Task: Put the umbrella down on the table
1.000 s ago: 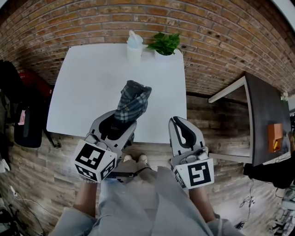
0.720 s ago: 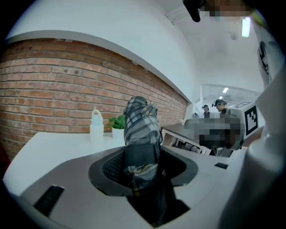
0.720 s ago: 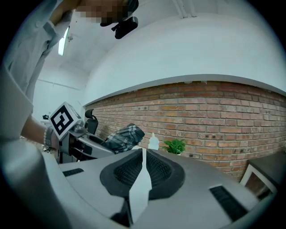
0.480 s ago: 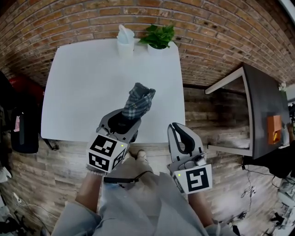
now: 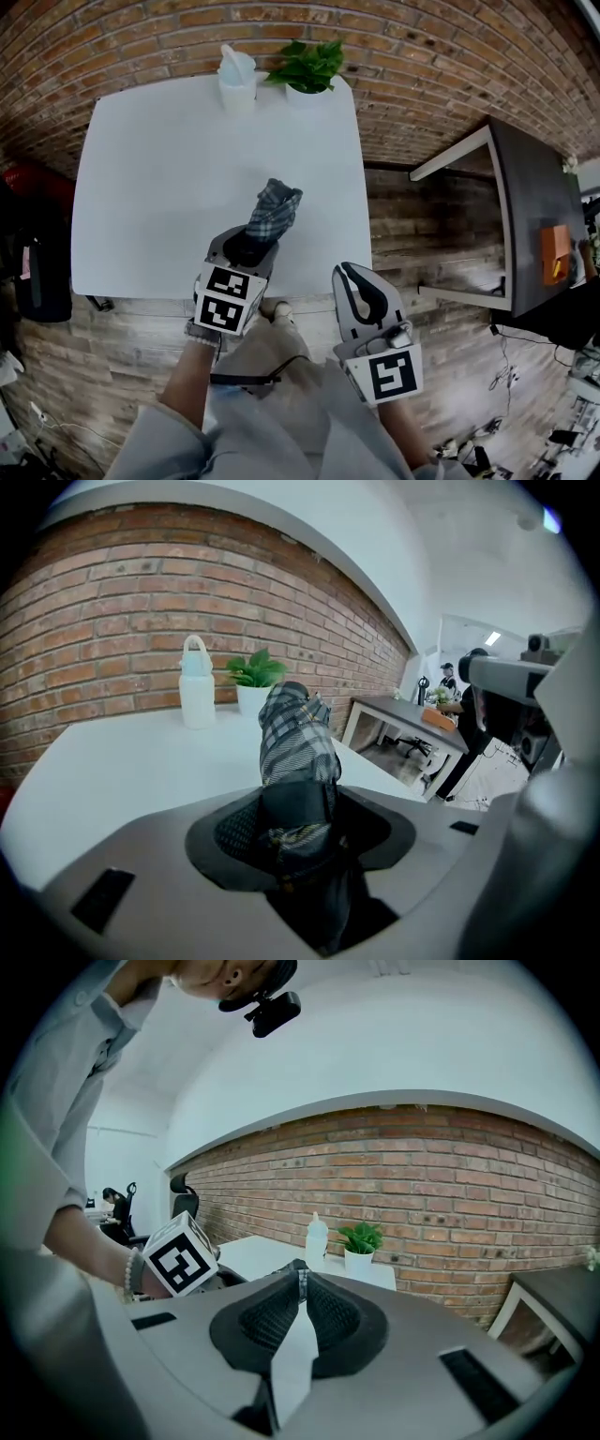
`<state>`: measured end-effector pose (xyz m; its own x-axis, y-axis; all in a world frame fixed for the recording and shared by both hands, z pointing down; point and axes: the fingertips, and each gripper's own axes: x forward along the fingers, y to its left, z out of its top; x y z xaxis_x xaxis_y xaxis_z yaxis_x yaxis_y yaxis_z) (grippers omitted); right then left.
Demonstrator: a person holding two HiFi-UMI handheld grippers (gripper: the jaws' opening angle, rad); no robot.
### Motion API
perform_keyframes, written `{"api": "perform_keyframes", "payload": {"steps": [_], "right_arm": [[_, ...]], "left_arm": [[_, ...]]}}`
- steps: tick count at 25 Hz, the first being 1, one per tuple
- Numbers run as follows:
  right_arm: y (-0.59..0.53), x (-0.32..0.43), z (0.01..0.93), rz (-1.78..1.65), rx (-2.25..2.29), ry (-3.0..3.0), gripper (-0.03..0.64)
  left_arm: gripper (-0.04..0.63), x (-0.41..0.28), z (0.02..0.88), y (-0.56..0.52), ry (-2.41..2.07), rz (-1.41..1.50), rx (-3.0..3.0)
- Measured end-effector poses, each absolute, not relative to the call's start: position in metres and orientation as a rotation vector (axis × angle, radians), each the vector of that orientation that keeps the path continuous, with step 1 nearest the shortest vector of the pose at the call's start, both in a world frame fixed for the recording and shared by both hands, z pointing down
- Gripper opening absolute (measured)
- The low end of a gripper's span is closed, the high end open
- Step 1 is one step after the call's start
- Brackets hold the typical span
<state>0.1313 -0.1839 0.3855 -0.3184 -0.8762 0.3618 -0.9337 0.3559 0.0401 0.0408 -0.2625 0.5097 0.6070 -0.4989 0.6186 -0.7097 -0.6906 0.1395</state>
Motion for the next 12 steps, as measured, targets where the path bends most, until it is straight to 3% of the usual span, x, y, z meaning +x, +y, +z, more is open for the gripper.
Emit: {"api": "perform_keyframes", "payload": {"steps": [12], "right_arm": [[-0.192,0.136,0.396,0.263,1.670,-2.314,0.055]], "left_arm": [[0.232,0.042,0.578,-0.281,-0.981,1.009,2.331]]}}
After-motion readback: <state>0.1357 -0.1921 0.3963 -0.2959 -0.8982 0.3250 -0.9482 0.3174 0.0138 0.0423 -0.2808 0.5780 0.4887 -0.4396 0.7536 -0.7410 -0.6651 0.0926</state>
